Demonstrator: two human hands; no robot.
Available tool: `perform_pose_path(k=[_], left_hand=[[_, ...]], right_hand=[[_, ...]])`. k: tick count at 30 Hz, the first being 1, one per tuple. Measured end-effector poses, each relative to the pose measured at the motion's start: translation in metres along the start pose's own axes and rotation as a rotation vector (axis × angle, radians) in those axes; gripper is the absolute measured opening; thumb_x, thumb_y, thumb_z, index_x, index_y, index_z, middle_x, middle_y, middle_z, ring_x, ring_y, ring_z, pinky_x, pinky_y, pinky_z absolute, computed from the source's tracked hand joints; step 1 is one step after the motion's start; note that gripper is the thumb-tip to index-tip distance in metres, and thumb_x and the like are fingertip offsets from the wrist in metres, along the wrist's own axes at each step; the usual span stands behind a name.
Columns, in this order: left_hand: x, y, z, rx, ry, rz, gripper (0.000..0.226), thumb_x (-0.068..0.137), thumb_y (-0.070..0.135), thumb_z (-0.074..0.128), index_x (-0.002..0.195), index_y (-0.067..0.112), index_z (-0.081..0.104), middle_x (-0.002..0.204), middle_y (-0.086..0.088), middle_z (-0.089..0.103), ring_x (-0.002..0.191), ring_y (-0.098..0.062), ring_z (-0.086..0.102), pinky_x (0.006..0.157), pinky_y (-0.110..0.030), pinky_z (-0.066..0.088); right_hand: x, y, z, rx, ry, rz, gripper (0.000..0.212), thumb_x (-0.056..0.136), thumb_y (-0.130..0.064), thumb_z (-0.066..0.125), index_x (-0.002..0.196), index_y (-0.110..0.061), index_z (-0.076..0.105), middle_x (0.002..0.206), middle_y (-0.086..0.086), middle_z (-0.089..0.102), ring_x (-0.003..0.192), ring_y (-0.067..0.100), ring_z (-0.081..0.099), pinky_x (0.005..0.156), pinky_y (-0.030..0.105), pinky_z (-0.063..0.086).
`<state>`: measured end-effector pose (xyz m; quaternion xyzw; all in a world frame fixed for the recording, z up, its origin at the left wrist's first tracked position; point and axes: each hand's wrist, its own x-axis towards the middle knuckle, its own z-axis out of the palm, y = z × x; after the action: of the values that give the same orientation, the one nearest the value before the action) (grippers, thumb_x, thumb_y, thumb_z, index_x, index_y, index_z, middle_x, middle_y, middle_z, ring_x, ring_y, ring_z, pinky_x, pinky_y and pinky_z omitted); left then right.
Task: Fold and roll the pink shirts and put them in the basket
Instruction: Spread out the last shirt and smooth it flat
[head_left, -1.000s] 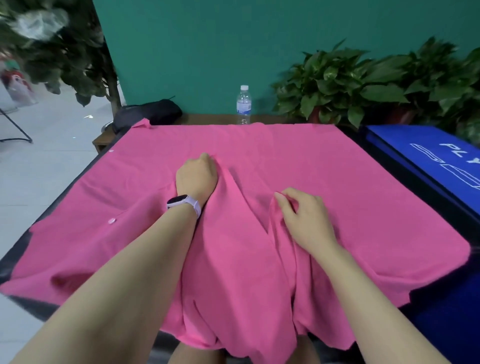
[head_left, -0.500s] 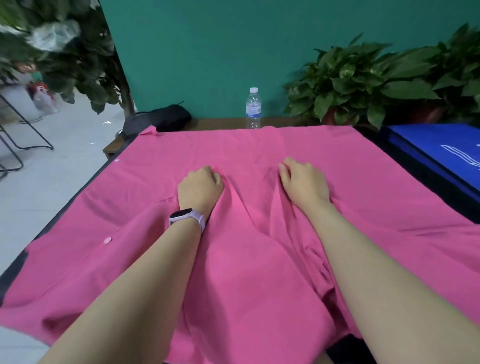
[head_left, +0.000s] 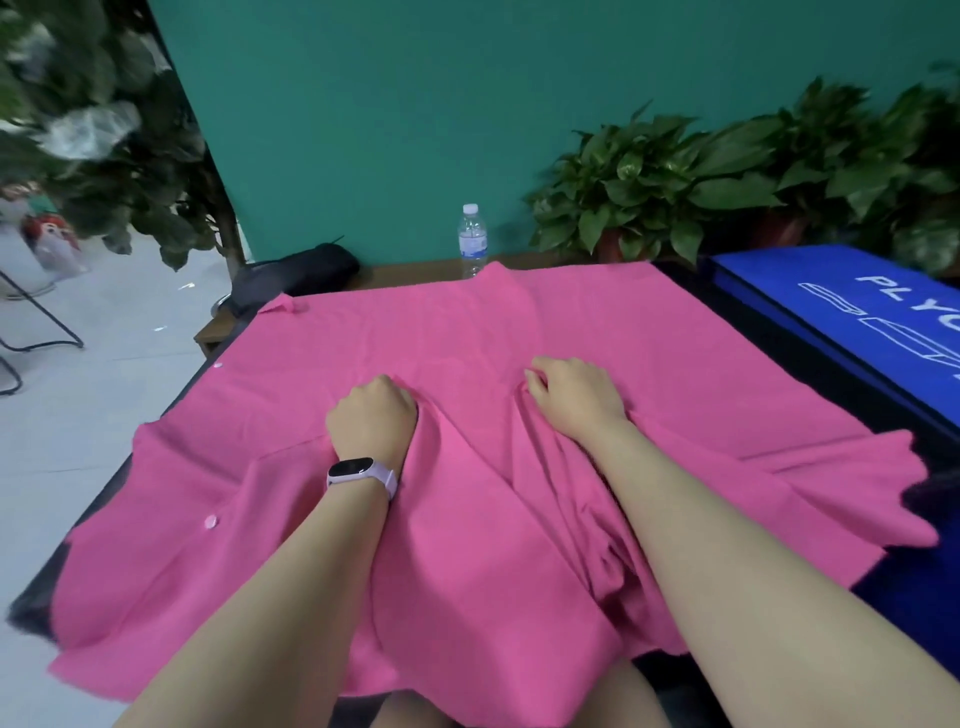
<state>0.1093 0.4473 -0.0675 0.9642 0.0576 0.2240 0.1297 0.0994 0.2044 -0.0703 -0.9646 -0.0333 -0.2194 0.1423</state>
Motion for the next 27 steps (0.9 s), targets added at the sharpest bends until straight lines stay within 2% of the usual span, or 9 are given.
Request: perform_pose_path(k=[3, 7, 10, 12, 16, 19, 21, 24, 27], left_hand=[[-0.018, -0.004, -0.009, -0.003, -0.01, -0.019, 0.025, 0.093, 0.02, 0.045, 0.083, 0.007, 0.064, 0.084, -0.019, 0.069, 0.079, -0.041, 0.066, 0.061, -0.034, 0.035], [-0.042, -0.011, -0.019, 0.007, 0.003, -0.003, 0.022, 0.091, 0.021, 0.048, 0.081, 0.009, 0.063, 0.08, -0.019, 0.068, 0.074, -0.04, 0.064, 0.059, -0.033, 0.032], [-0.055, -0.014, -0.027, 0.016, 0.007, 0.007, 0.02, 0.089, 0.022, 0.049, 0.078, 0.012, 0.063, 0.075, -0.016, 0.067, 0.061, -0.035, 0.051, 0.056, -0.031, 0.029], [-0.06, -0.015, -0.031, 0.019, 0.003, 0.006, 0.019, 0.089, 0.022, 0.049, 0.078, 0.013, 0.062, 0.076, -0.016, 0.067, 0.061, -0.034, 0.049, 0.056, -0.032, 0.029], [-0.064, -0.017, -0.039, 0.041, -0.066, 0.016, 0.022, 0.094, 0.02, 0.045, 0.093, 0.013, 0.066, 0.086, -0.017, 0.069, 0.078, -0.039, 0.063, 0.061, -0.034, 0.036], [-0.048, -0.002, -0.055, 0.116, -0.272, -0.006, 0.025, 0.096, 0.02, 0.048, 0.108, 0.015, 0.069, 0.11, -0.013, 0.07, 0.101, -0.037, 0.065, 0.075, -0.034, 0.043], [-0.034, 0.013, -0.067, 0.022, -0.337, -0.049, 0.024, 0.097, 0.019, 0.048, 0.11, 0.014, 0.067, 0.117, -0.013, 0.067, 0.106, -0.037, 0.063, 0.077, -0.034, 0.04], [-0.013, 0.029, -0.073, -0.167, -0.16, 0.026, 0.023, 0.102, 0.023, 0.044, 0.105, 0.013, 0.065, 0.109, -0.017, 0.068, 0.1, -0.041, 0.063, 0.074, -0.036, 0.041], [0.01, 0.036, -0.069, -0.186, 0.0, 0.108, 0.032, 0.106, 0.032, 0.04, 0.106, 0.013, 0.065, 0.104, -0.016, 0.07, 0.096, -0.042, 0.063, 0.072, -0.037, 0.041]], right_hand=[[-0.019, -0.005, -0.01, 0.001, -0.011, 0.008, 0.025, 0.1, -0.034, 0.046, 0.088, -0.02, 0.063, 0.085, 0.013, 0.071, 0.08, 0.04, 0.065, 0.064, 0.04, 0.035], [-0.043, -0.009, -0.019, 0.018, -0.021, 0.019, 0.026, 0.1, -0.034, 0.046, 0.08, -0.023, 0.057, 0.079, 0.009, 0.069, 0.076, 0.038, 0.063, 0.063, 0.04, 0.041], [-0.059, -0.012, -0.025, 0.064, 0.042, 0.03, 0.028, 0.1, -0.035, 0.047, 0.08, -0.019, 0.059, 0.073, 0.01, 0.066, 0.073, 0.038, 0.061, 0.059, 0.038, 0.037], [-0.066, -0.014, -0.031, 0.113, 0.125, 0.047, 0.032, 0.101, -0.036, 0.048, 0.075, -0.019, 0.053, 0.068, 0.012, 0.063, 0.069, 0.04, 0.059, 0.056, 0.038, 0.032], [-0.067, -0.015, -0.035, 0.124, 0.192, 0.044, 0.035, 0.104, -0.037, 0.047, 0.078, -0.015, 0.055, 0.069, 0.015, 0.063, 0.069, 0.041, 0.058, 0.057, 0.038, 0.03], [-0.064, -0.019, -0.032, 0.109, 0.183, 0.028, 0.035, 0.105, -0.038, 0.047, 0.076, -0.019, 0.051, 0.068, 0.012, 0.061, 0.068, 0.038, 0.057, 0.056, 0.037, 0.029], [-0.062, -0.018, -0.03, 0.108, 0.158, 0.041, 0.034, 0.105, -0.038, 0.046, 0.075, -0.021, 0.047, 0.069, 0.01, 0.061, 0.069, 0.038, 0.058, 0.057, 0.036, 0.028], [-0.058, -0.012, -0.028, 0.097, 0.109, 0.079, 0.033, 0.103, -0.038, 0.045, 0.08, -0.018, 0.059, 0.078, 0.011, 0.068, 0.077, 0.039, 0.062, 0.058, 0.037, 0.032], [-0.053, -0.009, -0.023, 0.08, 0.069, 0.081, 0.033, 0.102, -0.04, 0.045, 0.084, -0.019, 0.063, 0.083, 0.009, 0.071, 0.081, 0.038, 0.064, 0.059, 0.038, 0.034]])
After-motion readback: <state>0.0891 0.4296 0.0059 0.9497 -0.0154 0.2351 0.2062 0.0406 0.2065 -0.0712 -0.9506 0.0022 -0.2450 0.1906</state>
